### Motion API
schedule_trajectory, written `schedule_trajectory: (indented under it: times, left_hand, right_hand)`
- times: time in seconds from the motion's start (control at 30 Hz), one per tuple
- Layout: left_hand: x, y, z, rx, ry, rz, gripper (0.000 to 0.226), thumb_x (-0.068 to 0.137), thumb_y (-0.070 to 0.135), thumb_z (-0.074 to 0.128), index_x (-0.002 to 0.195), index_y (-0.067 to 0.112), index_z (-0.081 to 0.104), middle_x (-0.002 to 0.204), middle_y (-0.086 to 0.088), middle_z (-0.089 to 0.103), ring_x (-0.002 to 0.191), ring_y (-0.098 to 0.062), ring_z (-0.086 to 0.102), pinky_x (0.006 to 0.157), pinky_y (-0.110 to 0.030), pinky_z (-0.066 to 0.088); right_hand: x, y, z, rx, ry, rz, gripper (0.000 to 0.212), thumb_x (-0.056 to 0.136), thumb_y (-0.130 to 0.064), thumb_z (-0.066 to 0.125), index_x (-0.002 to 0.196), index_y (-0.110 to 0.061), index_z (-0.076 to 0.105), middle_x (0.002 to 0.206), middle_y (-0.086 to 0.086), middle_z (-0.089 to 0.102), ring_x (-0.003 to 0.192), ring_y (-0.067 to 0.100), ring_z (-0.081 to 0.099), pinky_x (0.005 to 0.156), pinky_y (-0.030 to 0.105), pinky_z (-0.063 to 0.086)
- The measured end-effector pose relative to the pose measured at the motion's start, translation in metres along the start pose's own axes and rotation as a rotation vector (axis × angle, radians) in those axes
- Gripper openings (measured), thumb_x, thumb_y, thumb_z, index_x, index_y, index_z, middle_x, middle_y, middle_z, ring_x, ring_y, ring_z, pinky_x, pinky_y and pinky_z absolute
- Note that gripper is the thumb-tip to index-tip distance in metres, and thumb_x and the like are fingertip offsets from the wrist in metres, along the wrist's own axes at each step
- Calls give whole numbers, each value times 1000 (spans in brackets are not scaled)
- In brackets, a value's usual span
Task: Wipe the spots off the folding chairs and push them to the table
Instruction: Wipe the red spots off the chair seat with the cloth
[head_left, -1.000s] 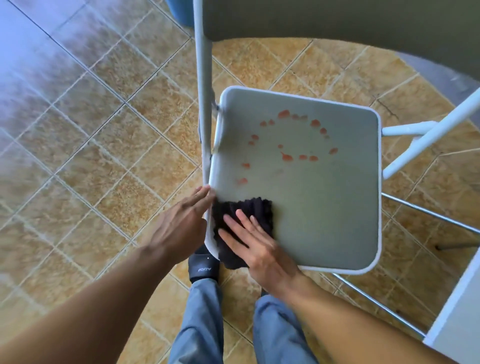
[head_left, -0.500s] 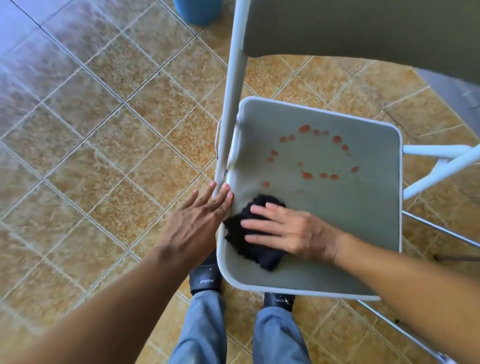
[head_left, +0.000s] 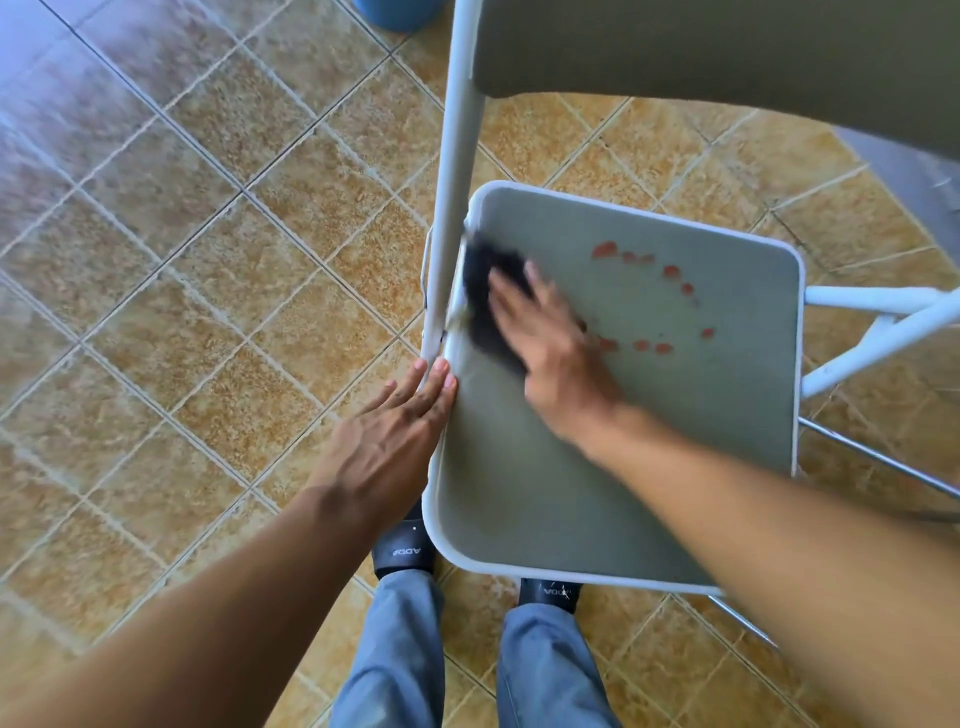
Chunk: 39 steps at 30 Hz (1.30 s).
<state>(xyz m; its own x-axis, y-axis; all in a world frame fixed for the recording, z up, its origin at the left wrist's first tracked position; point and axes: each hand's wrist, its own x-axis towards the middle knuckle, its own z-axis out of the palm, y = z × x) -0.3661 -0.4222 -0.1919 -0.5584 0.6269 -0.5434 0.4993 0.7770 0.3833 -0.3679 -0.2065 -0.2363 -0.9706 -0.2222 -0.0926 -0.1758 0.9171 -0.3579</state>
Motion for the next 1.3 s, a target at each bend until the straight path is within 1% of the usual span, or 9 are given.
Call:
schedule_trajectory:
  times: [0.2, 0.33, 0.5, 0.67, 0.8, 0.93, 1.03, 1.2, 1.3]
  left_hand:
    - [0, 2, 4, 4, 9, 19, 93, 58, 13, -13, 151, 11, -4, 158, -8, -12, 145, -25, -14, 118, -32, -7]
    - [-1, 3, 2, -5, 17, 6, 83, 72, -1, 16, 151, 11, -5, 158, -9, -13, 145, -25, -16, 121, -34, -3]
    - [-1, 7, 1, 16, 12, -12, 87, 78, -6, 34, 151, 14, -10, 157, -7, -18, 145, -23, -18, 119, -30, -7]
    - [1, 15, -2, 27, 15, -47, 84, 80, -2, 38, 151, 12, -4, 158, -8, -12, 145, -23, -15, 119, -31, -7]
    - [12, 33, -6, -36, 135, -153, 70, 84, 9, 39, 151, 8, 18, 159, -8, 12, 148, -21, -2, 121, -33, -1]
    - [26, 47, -7, -127, 205, -116, 75, 80, 1, 43, 150, 7, 20, 158, -9, 14, 148, -22, 3, 120, -32, 3]
    - [36, 54, 1, -138, 161, -110, 80, 79, -4, 41, 152, 9, 10, 160, -7, 2, 147, -20, -4, 120, -32, 5]
    - [43, 57, 8, -124, 141, -155, 81, 79, -5, 41, 152, 10, 8, 160, -5, -3, 147, -19, -8, 116, -28, 8]
    - [45, 60, 4, -111, 121, -175, 79, 80, -4, 42, 152, 10, 12, 161, -4, -1, 147, -19, -5, 115, -29, 15]
  right_hand:
    - [-161, -45, -6, -13, -304, -391, 44, 102, -2, 28, 137, -3, 54, 151, 6, 44, 147, 31, 27, 113, 50, 35]
    - [-121, -1, -17, 4, -310, -483, 44, 106, -8, 26, 124, -1, 65, 140, 12, 56, 137, 39, 41, 113, 52, 34]
    - [15, 78, -43, -157, -105, -92, 45, 98, 2, 26, 128, 4, 60, 147, 24, 44, 140, 48, 31, 119, 41, 10]
    - [69, 78, -69, -108, -56, 387, 57, 84, 11, 44, 140, -3, 47, 156, 17, 31, 142, 39, 29, 114, 40, 32]
    - [-10, 42, -25, 17, -33, 205, 64, 76, 11, 31, 136, 3, 53, 150, 14, 44, 145, 42, 26, 121, 46, 19]
    - [-129, -10, -6, 97, -100, -62, 57, 95, 8, 13, 135, 4, 53, 149, 16, 45, 144, 41, 28, 119, 53, 24]
    - [-198, -17, -13, 130, -200, -324, 40, 98, 5, 41, 135, -1, 56, 151, 7, 44, 146, 31, 30, 114, 50, 34]
    - [-174, 52, -25, 55, -231, -518, 33, 102, -3, 42, 127, -4, 63, 143, 8, 53, 140, 34, 40, 110, 53, 38]
    - [-104, 106, -31, -141, -172, -406, 42, 104, -2, 27, 128, -1, 61, 140, 15, 55, 134, 44, 44, 110, 60, 36]
